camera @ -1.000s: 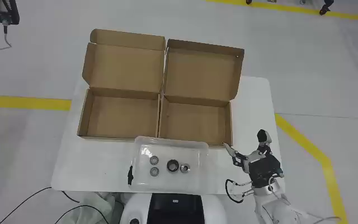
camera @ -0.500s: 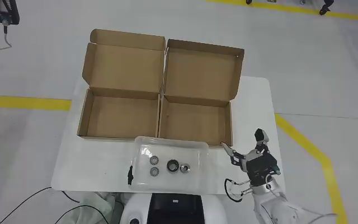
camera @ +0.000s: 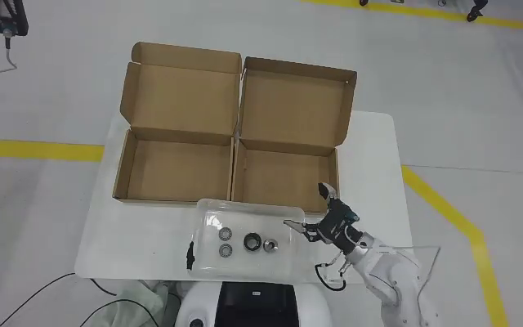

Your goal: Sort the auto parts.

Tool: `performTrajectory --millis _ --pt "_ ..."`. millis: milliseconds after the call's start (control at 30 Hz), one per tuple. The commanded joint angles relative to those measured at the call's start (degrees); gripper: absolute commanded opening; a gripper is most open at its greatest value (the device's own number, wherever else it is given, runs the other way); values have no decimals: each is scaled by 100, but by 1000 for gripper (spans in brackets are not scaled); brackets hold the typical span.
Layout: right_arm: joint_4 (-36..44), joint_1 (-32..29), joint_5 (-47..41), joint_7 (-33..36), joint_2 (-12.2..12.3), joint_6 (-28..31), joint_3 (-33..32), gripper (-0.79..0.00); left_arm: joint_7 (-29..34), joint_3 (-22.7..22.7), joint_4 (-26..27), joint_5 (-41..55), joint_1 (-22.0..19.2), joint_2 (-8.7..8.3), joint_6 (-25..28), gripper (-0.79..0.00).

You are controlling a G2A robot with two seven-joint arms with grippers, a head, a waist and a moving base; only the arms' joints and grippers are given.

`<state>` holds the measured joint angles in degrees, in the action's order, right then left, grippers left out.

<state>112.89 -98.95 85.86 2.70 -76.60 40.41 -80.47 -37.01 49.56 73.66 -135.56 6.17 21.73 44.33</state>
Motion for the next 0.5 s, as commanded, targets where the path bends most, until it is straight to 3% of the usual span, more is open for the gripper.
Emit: performTrajectory --millis 0,167,367,467 --pt "-74 254 -92 265 18 345 127 0 0 0 0 0 0 0 0 0" --pt "-443 788 -259 686 58 1165 524 0 0 0 0 0 0 0 0 0" --pt "-962 1500 -447 1027 70 1759 1013 0 0 0 0 0 0 0 0 0" --pt "-1090 1758 -383 972 112 1759 1441 0 0 0 0 0 0 0 0 0"
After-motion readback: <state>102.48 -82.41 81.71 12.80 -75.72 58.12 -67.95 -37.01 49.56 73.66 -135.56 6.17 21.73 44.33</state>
